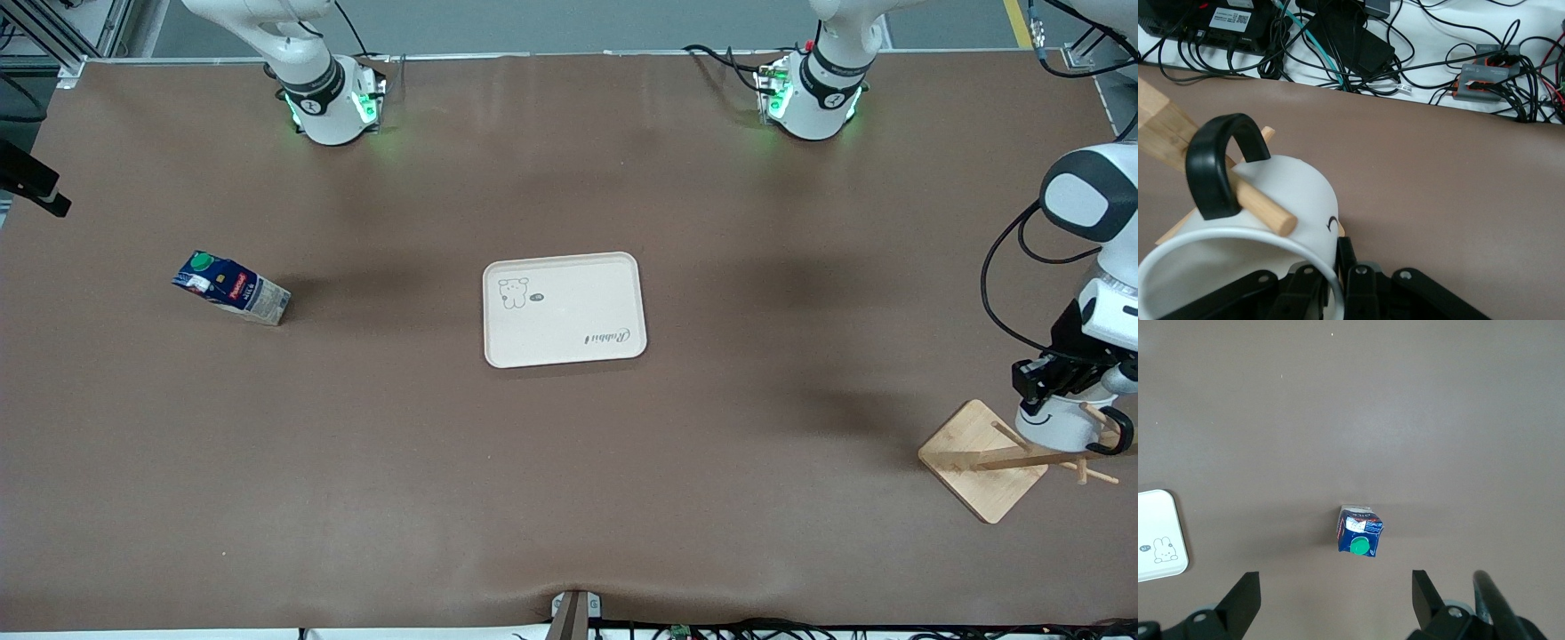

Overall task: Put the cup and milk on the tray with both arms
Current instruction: 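Grasp the white mug rim with the left gripper and lift it off, then carry the white mug over the white tray with the left gripper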

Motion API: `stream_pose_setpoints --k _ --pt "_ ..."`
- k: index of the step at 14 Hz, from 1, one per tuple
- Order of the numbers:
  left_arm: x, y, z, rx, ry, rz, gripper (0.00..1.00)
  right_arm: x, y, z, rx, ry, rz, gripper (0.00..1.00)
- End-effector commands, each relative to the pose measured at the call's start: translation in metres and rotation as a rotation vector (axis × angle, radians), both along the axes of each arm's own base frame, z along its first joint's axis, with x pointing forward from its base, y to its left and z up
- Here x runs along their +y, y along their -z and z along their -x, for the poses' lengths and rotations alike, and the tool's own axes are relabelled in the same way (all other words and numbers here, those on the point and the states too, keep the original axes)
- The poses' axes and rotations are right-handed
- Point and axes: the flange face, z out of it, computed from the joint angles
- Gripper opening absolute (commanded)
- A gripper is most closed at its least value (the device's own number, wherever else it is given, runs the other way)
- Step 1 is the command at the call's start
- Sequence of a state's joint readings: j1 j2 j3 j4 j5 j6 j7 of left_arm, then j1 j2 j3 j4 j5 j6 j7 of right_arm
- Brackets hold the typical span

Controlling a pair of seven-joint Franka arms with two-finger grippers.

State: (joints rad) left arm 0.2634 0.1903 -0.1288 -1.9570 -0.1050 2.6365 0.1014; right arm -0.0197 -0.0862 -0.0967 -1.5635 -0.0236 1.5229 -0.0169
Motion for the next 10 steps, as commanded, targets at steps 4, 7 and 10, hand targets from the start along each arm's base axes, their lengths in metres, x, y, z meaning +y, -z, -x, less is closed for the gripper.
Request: stream_pose_setpoints --k 4,7,10 --pt "-0.027 -0.067 0.002 0.064 0.087 0.011 0.0 -0.003 -0.003 -0.003 -0.001 0.017 -0.005 1.0" --pt "-0.051 -0.088 0.002 0.128 0.077 0.055 0.0 -0.003 -0.002 -0.003 0.0 0.017 -0.005 1.0" --pt "-0.103 -0.097 0.001 0.176 0.012 0.131 0.0 -0.003 -0.003 -0.003 -0.001 0.017 -0.005 1.0"
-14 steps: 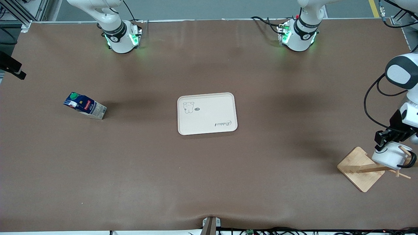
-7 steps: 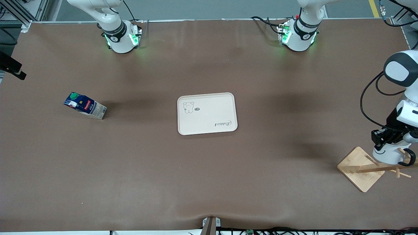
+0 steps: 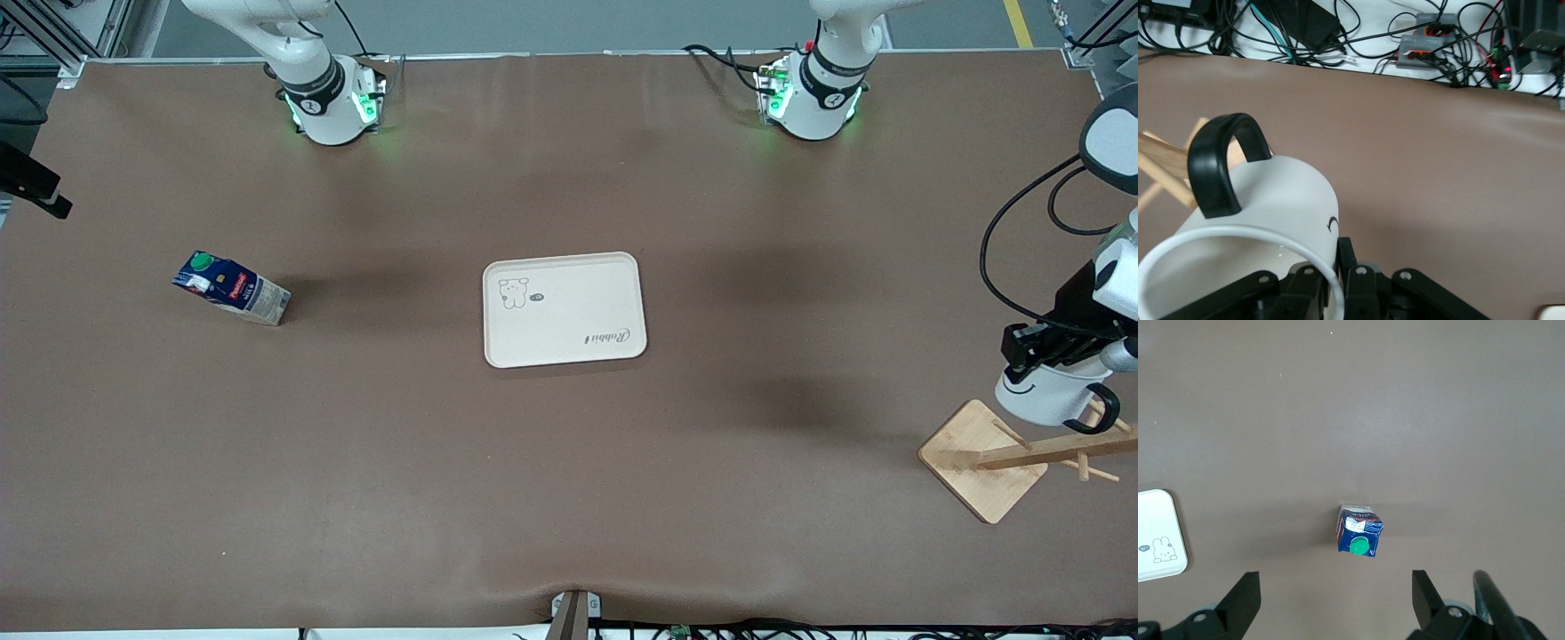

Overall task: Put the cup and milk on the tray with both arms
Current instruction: 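Carry the white mug over the white tray with the left gripper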

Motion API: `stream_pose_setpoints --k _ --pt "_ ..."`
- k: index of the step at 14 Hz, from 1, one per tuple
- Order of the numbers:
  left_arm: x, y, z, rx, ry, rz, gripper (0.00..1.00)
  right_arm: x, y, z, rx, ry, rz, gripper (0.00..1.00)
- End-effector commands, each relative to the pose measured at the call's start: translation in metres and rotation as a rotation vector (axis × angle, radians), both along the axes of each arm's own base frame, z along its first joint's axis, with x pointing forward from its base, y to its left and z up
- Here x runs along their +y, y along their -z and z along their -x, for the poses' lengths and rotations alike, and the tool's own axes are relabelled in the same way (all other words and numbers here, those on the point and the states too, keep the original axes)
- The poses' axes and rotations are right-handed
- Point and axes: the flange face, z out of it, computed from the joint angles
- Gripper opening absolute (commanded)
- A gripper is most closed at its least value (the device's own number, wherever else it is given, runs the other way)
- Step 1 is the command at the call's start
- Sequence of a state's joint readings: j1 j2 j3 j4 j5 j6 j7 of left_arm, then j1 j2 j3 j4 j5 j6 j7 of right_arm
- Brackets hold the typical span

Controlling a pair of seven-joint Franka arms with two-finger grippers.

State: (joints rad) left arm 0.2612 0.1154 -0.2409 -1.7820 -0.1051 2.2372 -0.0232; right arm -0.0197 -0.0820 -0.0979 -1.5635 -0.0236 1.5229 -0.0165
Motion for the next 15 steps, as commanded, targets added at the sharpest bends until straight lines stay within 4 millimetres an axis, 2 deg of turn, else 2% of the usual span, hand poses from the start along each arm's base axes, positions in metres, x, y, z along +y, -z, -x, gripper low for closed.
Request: stream_pose_setpoints --k 1,3,6,8,12,13,15 --pt "-0.048 -0.008 0.0 0.054 -0.038 0.063 0.0 -0.003 -0.004 -0.002 -0.004 0.015 -0.005 1.0" --pt "-0.098 0.01 0.002 0.128 -0.071 0.109 0.0 -0.003 -0.004 -0.002 -0.004 0.015 -0.004 1.0" --pt "-0.197 0.04 0.015 0.237 -0.166 0.172 0.0 -0.003 -0.004 -0.002 -0.004 0.015 -0.004 1.0" --pt "-0.269 0.072 0.028 0.332 -0.215 0.194 0.0 -0.003 -0.004 -0.002 -0.004 0.015 -0.005 1.0" --pt "-0.394 0.136 0.057 0.497 -0.35 0.217 0.0 -0.003 -0.003 -0.002 -0.002 0.015 -0.004 1.0" --pt "-0.42 0.155 0.068 0.535 -0.366 0.206 0.0 -0.003 -0.003 -0.002 -0.002 0.015 -0.004 1.0" --pt "-0.45 0.195 0.088 0.597 -0.385 0.167 0.0 -0.003 -0.003 -0.002 -0.002 0.014 -0.004 1.0"
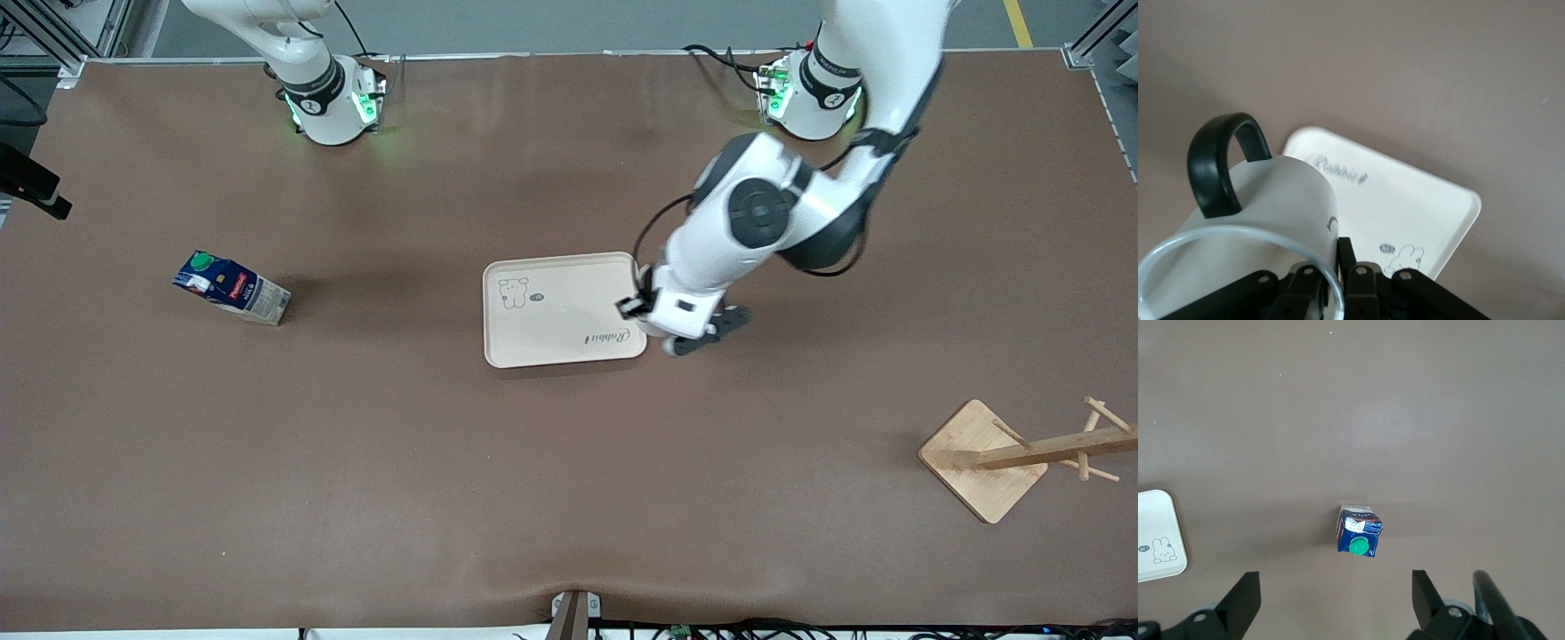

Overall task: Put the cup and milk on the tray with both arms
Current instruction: 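Carry the white mug over the white tray with the left gripper, then lower the mug onto the tray and open the left gripper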

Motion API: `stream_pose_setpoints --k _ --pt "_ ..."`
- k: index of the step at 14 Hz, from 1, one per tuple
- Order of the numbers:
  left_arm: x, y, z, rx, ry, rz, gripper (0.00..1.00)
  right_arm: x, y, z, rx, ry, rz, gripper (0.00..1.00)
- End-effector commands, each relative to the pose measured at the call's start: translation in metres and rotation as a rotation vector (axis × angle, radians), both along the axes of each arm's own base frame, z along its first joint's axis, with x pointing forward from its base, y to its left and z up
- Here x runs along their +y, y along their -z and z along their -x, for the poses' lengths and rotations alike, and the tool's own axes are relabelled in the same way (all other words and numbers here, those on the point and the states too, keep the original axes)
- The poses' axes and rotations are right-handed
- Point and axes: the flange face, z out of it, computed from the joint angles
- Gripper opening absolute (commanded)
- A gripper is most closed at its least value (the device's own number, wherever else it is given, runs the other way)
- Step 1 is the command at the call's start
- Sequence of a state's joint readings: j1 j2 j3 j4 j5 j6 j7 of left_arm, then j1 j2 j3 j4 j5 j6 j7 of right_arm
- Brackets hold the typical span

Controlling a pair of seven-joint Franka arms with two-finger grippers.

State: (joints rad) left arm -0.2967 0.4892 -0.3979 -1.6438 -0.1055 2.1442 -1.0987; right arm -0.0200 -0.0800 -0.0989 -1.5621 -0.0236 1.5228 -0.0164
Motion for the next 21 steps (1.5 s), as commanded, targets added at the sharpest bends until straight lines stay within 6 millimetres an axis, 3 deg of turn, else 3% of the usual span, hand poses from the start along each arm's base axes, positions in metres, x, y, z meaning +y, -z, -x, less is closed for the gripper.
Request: stream_pose_setpoints --k 1,3,5,7,8,11,12,14,15,17,18,20,21 --pt "-0.033 0.045 0.011 0.093 -0.012 -0.022 0.0 -0.002 -0.003 -0.002 -0.001 0.012 -0.004 1.0" --pt "-0.047 0.066 0.025 0.116 0.018 -0.037 0.0 0.0 0.005 -0.007 0.014 0.009 -0.006 1.0" --pt "-0.049 0.086 0.027 0.117 0.039 -0.065 0.0 0.0 0.008 -0.008 0.023 0.008 -0.006 1.0" --pt "-0.055 0.115 0.031 0.109 0.052 -0.078 0.0 0.005 0.051 -0.03 0.108 0.005 -0.008 1.0" --pt "-0.064 0.12 0.036 0.093 0.059 -0.065 0.0 0.004 0.054 -0.032 0.123 -0.005 0.005 1.0" --pt "-0.064 0.132 0.033 0.08 0.05 -0.055 0.0 0.005 0.054 -0.033 0.118 -0.006 0.006 1.0" --pt "-0.065 0.131 0.032 0.069 0.045 -0.046 0.12 0.004 0.064 -0.039 0.126 0.002 -0.001 1.0" --pt "-0.063 0.129 0.03 0.062 0.045 -0.046 1.0 0.002 0.069 -0.048 0.111 -0.002 -0.004 1.0" --pt "-0.057 0.123 0.023 0.04 0.047 -0.058 1.0 0.002 0.067 -0.051 0.08 0.001 -0.002 1.0" --pt "-0.049 0.083 0.013 -0.035 0.077 -0.087 1.0 0.001 0.072 -0.052 0.089 0.005 -0.004 1.0" --pt "-0.037 0.051 0.0 -0.072 0.085 -0.116 1.0 0.002 0.075 -0.051 0.103 0.004 -0.006 1.0" --pt "0.006 -0.014 -0.039 -0.103 0.071 -0.17 1.0 0.0 0.082 -0.053 0.115 0.012 -0.006 1.0" --pt "0.024 -0.041 -0.051 -0.106 0.087 -0.179 1.0 -0.001 0.105 -0.063 0.156 0.012 -0.007 1.0"
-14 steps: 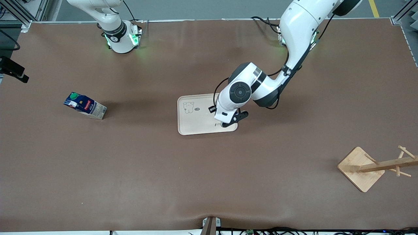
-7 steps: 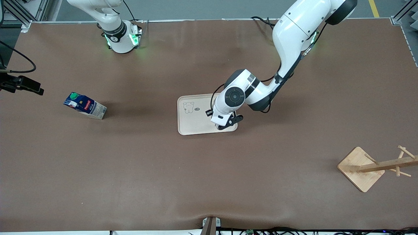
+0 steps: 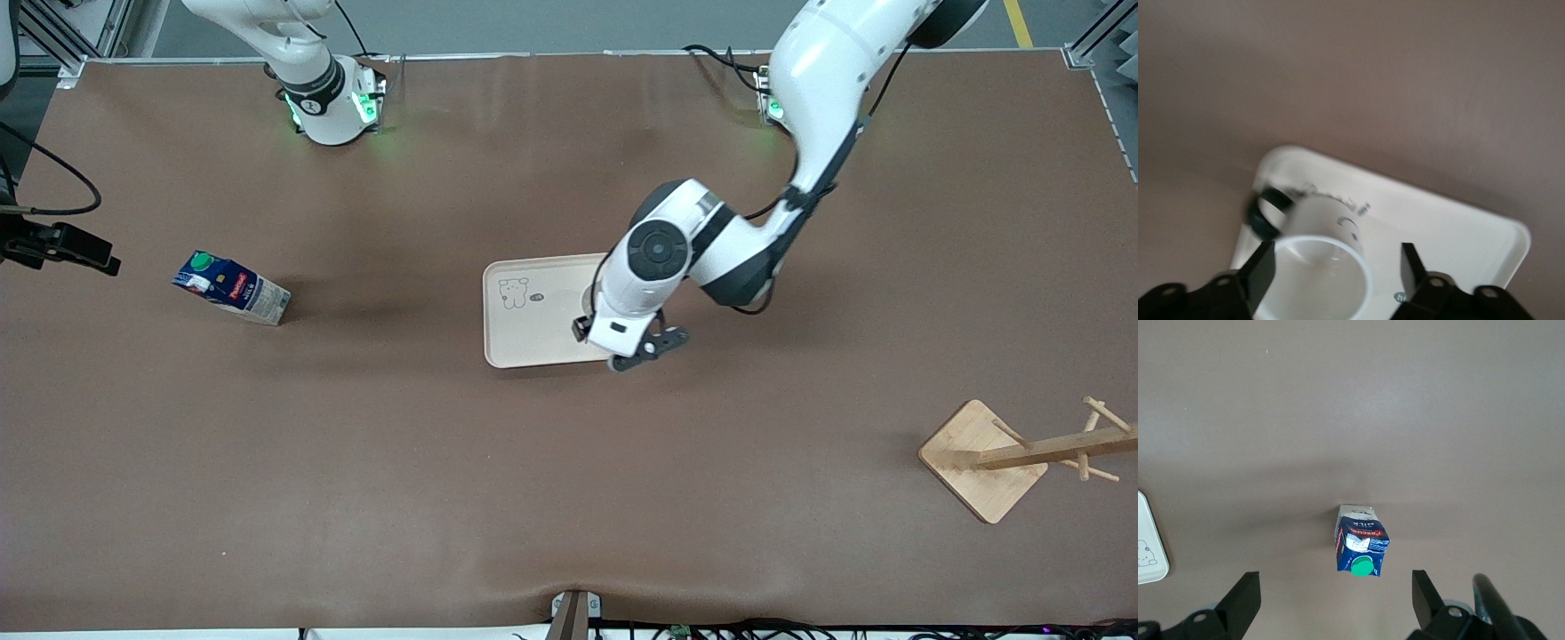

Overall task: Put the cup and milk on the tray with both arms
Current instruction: 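Lower the mug onto the tray and open the left gripper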

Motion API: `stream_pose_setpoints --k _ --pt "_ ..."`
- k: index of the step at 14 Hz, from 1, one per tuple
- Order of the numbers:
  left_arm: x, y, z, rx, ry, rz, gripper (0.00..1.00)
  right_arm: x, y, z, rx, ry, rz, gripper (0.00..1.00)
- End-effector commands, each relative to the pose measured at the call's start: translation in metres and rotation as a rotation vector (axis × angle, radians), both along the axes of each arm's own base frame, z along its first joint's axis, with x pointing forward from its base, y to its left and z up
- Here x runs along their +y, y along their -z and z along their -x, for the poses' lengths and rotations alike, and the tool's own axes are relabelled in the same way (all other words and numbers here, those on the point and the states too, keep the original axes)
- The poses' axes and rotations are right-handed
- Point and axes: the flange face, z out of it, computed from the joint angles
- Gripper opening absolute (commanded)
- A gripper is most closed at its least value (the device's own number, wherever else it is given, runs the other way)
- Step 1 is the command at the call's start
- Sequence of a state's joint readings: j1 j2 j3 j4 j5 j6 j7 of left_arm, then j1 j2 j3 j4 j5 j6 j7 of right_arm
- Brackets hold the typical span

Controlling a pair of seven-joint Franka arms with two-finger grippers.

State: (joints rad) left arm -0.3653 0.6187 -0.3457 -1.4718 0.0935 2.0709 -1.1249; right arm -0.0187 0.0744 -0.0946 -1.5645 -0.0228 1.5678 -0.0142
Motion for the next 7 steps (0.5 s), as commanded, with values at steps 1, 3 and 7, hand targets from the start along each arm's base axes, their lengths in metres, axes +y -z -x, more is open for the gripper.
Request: stream_pose_setpoints --k 1,3,7 --pt "0.066 -0.085 -0.034 -0.032 0.026 -0.046 1.0 -0.002 0.044 -0.018 0.09 0.006 -0.009 1.0" --pt "0.118 -0.128 -0.048 -0.06 0.049 -0.056 1.0 0.0 0.048 -0.014 0.133 0.015 -0.012 1.0" --pt "0.226 -0.188 -0.056 -0.044 0.084 -0.111 1.0 -0.021 0.081 -0.022 0.188 0.043 -0.017 1.0"
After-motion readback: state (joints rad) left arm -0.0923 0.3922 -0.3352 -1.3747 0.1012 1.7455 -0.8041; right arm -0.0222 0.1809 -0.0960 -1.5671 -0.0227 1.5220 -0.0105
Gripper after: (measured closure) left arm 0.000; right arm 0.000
